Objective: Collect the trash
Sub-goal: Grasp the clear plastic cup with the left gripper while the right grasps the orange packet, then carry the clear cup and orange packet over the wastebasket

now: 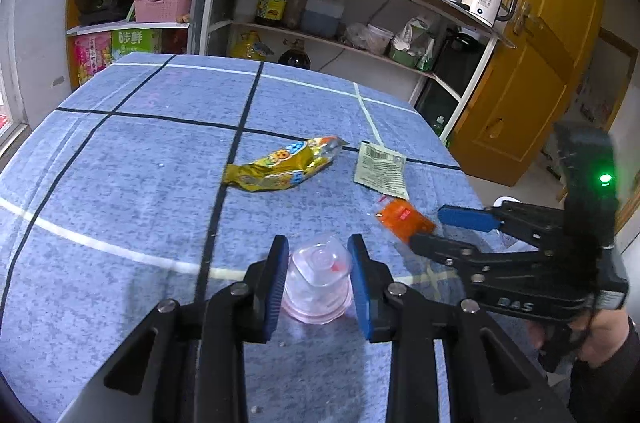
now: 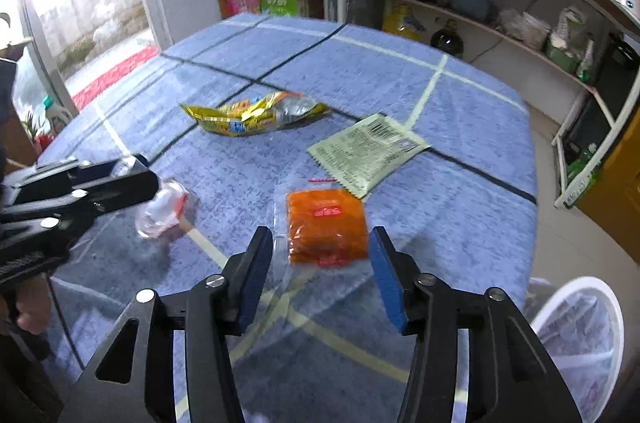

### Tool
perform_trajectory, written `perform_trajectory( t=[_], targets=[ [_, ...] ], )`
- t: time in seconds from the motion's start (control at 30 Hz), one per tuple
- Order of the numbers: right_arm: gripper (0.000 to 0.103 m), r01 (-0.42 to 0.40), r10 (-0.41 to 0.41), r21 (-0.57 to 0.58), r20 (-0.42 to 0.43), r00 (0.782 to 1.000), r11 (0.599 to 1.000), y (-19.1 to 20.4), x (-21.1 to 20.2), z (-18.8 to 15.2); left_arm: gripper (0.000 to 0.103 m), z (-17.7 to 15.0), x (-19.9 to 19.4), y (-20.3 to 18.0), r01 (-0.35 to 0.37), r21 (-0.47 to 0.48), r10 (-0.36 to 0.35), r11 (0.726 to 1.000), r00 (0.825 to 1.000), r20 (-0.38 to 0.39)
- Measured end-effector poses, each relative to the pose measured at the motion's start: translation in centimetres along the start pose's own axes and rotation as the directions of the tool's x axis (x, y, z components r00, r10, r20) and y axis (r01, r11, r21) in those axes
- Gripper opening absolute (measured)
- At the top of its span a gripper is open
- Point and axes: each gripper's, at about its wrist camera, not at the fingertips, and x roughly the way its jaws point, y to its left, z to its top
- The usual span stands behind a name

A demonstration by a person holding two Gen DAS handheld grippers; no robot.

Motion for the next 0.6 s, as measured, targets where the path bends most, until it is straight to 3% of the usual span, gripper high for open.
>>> perform_trajectory(
  t=[0.13, 0.27, 0.43, 0.5, 0.57, 0.6],
  targets=[
    [0.058, 0.026, -0.027, -0.038, -0.015, 1.0, 0.999, 0.5, 1.2, 0.3, 0.032, 0.1, -0.5, 1.0, -0.001, -0.013, 0.001, 1.0, 1.0, 0.007],
    [0.064, -0.003, 0.003, -0.008, -0.022, 1.0, 1.0, -0.3, 1.6, 0.5, 0.032, 0.1, -0.6, 1.4, 0.001, -0.021, 0.0, 1.0, 1.0, 0.003],
    [0.065, -0.004, 0.004, -0.011, -0.023, 1.0, 1.0, -0.3, 1.9, 0.7, 0.032, -0.1, -0.4, 1.5, 0.003, -0.024, -0.003, 1.0, 1.0, -0.007],
    [0.061, 0.003, -0.003, -0.003, -0.029, 1.0, 1.0, -0.2, 1.8, 0.7, 0.032, 0.0, -0.5, 1.5, 0.003, -0.026, -0.003, 1.0, 1.0, -0.008],
    [0.046, 0.011, -0.011, 0.009, -0.032, 0.999, 1.0, -0.3, 1.7, 0.8, 0.032, -0.1, -0.6, 1.5, 0.003, -0.028, -0.003, 1.0, 1.0, -0.006],
    [0.045, 0.012, -0.012, 0.012, -0.034, 0.999, 1.0, -0.3, 1.6, 0.8, 0.032, -0.1, -0.6, 1.6, 0.003, -0.028, -0.003, 1.0, 1.0, -0.005]
  ],
)
